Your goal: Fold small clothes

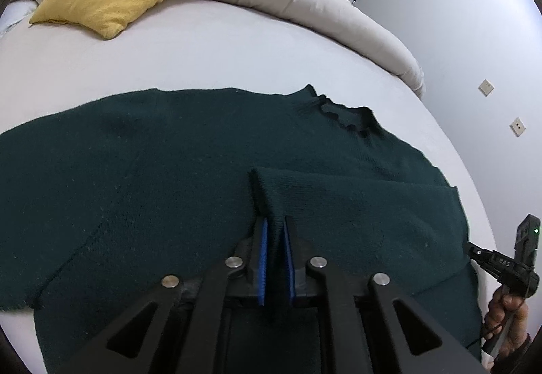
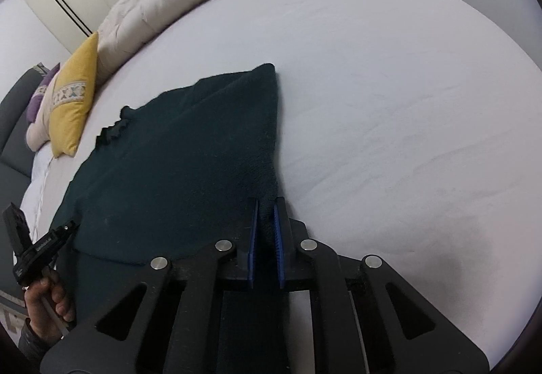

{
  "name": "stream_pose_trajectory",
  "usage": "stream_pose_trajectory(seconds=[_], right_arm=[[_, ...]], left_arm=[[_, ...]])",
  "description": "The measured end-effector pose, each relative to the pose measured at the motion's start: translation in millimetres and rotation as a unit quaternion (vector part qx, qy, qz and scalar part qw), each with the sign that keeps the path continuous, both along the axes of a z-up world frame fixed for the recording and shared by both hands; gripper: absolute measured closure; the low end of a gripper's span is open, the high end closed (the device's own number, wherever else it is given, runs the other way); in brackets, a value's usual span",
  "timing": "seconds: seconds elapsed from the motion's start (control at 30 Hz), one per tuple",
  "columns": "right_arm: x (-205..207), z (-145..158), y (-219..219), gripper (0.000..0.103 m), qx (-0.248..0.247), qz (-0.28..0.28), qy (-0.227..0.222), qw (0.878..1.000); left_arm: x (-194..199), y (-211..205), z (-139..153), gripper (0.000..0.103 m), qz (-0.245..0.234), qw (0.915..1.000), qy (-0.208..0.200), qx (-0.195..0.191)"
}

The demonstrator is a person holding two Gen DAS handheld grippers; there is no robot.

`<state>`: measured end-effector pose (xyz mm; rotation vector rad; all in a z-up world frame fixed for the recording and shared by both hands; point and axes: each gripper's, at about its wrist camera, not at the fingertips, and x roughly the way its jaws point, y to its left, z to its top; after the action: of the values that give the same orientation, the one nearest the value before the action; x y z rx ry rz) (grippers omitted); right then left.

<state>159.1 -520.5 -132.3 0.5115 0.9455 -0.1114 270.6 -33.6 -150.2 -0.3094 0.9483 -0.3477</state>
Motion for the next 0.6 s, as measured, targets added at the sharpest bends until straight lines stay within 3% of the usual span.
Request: stream_pose_trajectory(seconds=[0.03, 0.13, 0.23, 0.27, 0.3, 0.37, 0.47, 0.6], right_arm=[[-3, 4, 0, 0.091, -0.001, -0.003, -0.003, 1.0], [-18, 33, 7, 0.089, -0.043, -0.014, -0.02, 0.999], [-35, 67, 27, 0.079, -0.093, -0.003, -0.055, 0.994], [-42, 76, 37, 0.063, -0.103, 0.002, -0.067, 0.992], [-50, 88, 51, 0.034, -0.118, 0.006, -0.083, 0.99], [-67, 105, 78, 0.012, -0.141, 0.01, -0.134, 0.981], [-80, 118, 118, 0.011, -0.162, 0.036, -0.179, 0.97], [-80, 120, 165, 0.011, -0.138, 0.087, -0.166, 0.973]], left_arm=[[-3, 6, 3, 0.084, 0.004, 0.9999, 0.003, -0.011], [-20, 30, 18, 0.054, 0.026, 0.9992, -0.009, -0.028], [-47, 72, 34, 0.048, 0.052, 0.9977, -0.029, -0.033], [-55, 90, 37, 0.047, 0.066, 0.9967, -0.03, -0.037], [-65, 112, 39, 0.047, 0.086, 0.995, -0.03, -0.043], [-85, 161, 40, 0.042, 0.134, 0.9892, -0.032, -0.051], [-119, 240, 38, 0.032, 0.218, 0.9741, -0.032, -0.049], [-157, 340, 30, 0.029, 0.328, 0.943, -0.022, -0.05]])
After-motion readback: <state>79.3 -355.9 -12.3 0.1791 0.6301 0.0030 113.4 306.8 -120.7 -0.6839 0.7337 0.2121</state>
